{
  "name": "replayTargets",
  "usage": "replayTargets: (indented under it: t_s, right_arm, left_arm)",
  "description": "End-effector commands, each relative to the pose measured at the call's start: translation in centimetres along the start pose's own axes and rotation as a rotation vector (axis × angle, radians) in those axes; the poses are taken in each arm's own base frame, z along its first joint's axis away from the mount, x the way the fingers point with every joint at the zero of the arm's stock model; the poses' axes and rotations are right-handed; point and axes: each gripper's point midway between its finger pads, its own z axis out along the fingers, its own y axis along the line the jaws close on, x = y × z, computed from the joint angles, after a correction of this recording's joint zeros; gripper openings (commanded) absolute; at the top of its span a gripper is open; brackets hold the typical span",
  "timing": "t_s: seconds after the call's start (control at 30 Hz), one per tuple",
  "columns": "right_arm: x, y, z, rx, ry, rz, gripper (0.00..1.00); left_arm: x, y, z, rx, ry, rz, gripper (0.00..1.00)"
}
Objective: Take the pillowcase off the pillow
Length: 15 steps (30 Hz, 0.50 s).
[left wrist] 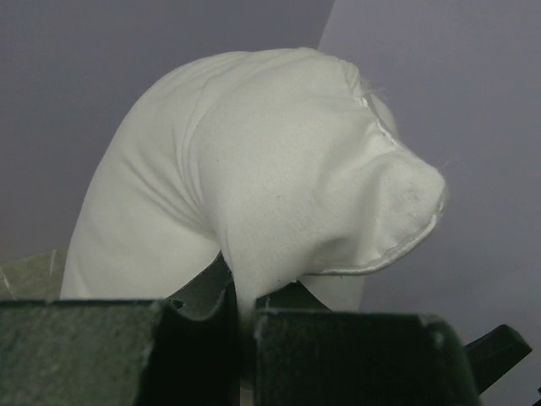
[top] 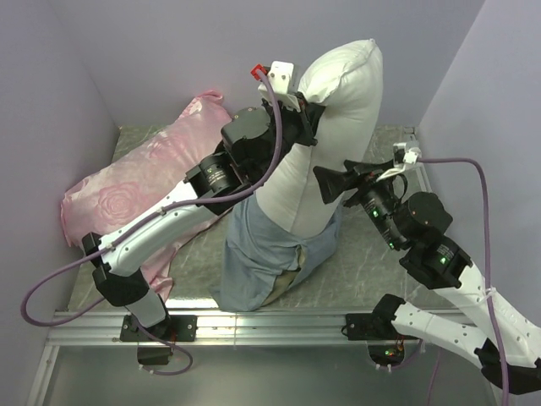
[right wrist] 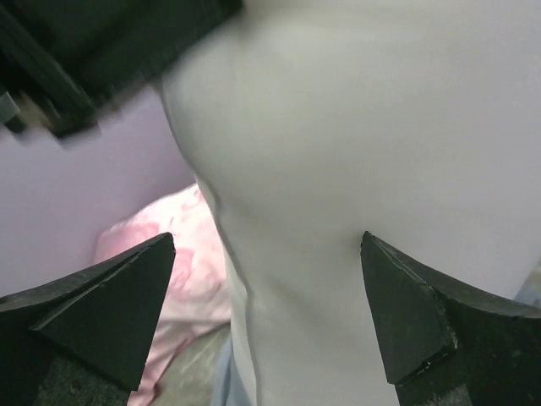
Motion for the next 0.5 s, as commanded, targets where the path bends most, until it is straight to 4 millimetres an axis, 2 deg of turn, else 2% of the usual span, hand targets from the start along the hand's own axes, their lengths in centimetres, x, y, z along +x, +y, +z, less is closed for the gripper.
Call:
replayTargets:
  t_s: [0.0, 0.07, 0.1, 0.17, 0.2, 0.23, 0.33, 0.47]
  right_arm:
    - [-5.3, -0.6, 0.3, 0.111, -0.122, -0.099, 0.98]
    - [-5.3, 0.0, 0.8, 0.113, -0.114, -0.125, 0.98]
    - [-6.1, 0.3, 0.8, 0.115, -0.129, -0.140, 0.98]
    - [-5.7, 0.0, 1.6, 0.164, -0.118, -0.174, 0.99]
    - [-6.2, -0.2, 1.9, 0.192, -0.122, -0.197, 1.00]
    - [-5.3, -0.7, 2.7, 0.237, -0.093, -0.229, 1.00]
    - [-4.1, -1.5, 3.9, 0.292, -0.068, -0.292, 1.00]
    - [-3.0, -2.0, 5.5, 0.346, -0.043, -0.348, 1.00]
  left_arm:
    - [-1.2, -0.6, -0.3, 0.045, 0.005, -0.062, 0.01]
    - [-0.3, -0.8, 0.0, 0.065, 0.035, -0.060, 0.01]
    - [0.0, -1.0, 0.2, 0.073, 0.047, -0.063, 0.01]
    - [0.9, -1.4, 0.6, 0.100, 0.077, -0.060, 0.01]
    - [1.1, -1.5, 0.7, 0.106, 0.083, -0.065, 0.01]
    - [1.3, -1.6, 0.7, 0.111, 0.085, -0.070, 0.00]
    - [1.0, -2.2, 0.5, 0.146, 0.089, -0.079, 0.00]
    - [1.8, -3.2, 0.2, 0.206, 0.130, -0.084, 0.01]
